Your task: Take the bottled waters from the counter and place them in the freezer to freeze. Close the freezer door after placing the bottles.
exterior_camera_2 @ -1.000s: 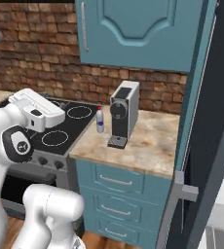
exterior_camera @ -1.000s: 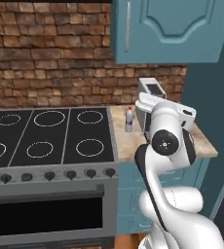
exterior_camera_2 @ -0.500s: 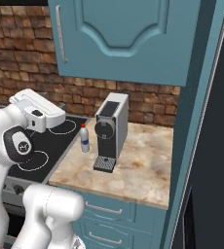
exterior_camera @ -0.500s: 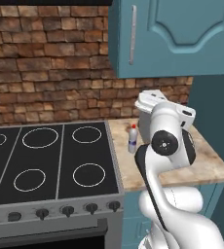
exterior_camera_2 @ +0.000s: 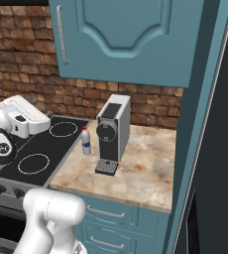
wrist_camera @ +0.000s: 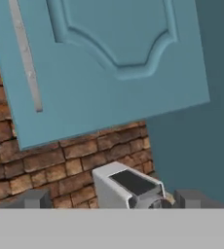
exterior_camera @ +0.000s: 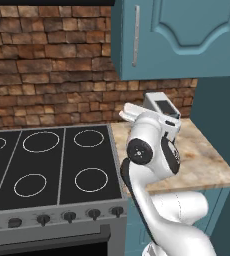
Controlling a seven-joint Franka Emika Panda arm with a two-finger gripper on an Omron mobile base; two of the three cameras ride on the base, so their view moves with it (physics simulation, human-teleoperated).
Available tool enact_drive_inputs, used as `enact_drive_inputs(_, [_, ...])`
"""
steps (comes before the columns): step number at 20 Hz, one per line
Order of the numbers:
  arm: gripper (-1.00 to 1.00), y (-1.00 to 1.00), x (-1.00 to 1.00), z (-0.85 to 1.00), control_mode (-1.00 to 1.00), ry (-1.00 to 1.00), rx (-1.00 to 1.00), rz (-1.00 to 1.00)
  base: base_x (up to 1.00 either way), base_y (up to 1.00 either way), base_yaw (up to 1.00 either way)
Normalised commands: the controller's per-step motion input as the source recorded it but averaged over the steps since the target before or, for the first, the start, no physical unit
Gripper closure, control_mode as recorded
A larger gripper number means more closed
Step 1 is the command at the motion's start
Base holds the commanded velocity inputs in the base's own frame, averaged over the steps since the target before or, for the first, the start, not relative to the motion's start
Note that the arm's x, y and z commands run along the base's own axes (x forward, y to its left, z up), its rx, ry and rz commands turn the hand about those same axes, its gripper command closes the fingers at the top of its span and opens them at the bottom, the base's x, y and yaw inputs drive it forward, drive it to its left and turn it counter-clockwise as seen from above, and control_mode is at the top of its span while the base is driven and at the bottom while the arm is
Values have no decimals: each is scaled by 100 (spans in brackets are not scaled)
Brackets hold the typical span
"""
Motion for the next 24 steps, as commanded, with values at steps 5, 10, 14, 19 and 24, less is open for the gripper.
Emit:
enact_drive_inputs(5, [-100,100,34,-98,-100,4,5,-18,0,0,0])
enact_drive_inputs(10, [-100,65,20,-63,-100,0,8,-12,0,0,0])
enact_drive_inputs(14, [-100,5,66,-20,-100,0,6,-9,0,0,0])
enact_drive_inputs(19, [-100,3,91,-8,-100,0,26,-13,0,0,0])
enact_drive_inputs(24, [-100,0,84,-14,-100,0,19,-14,0,0,0])
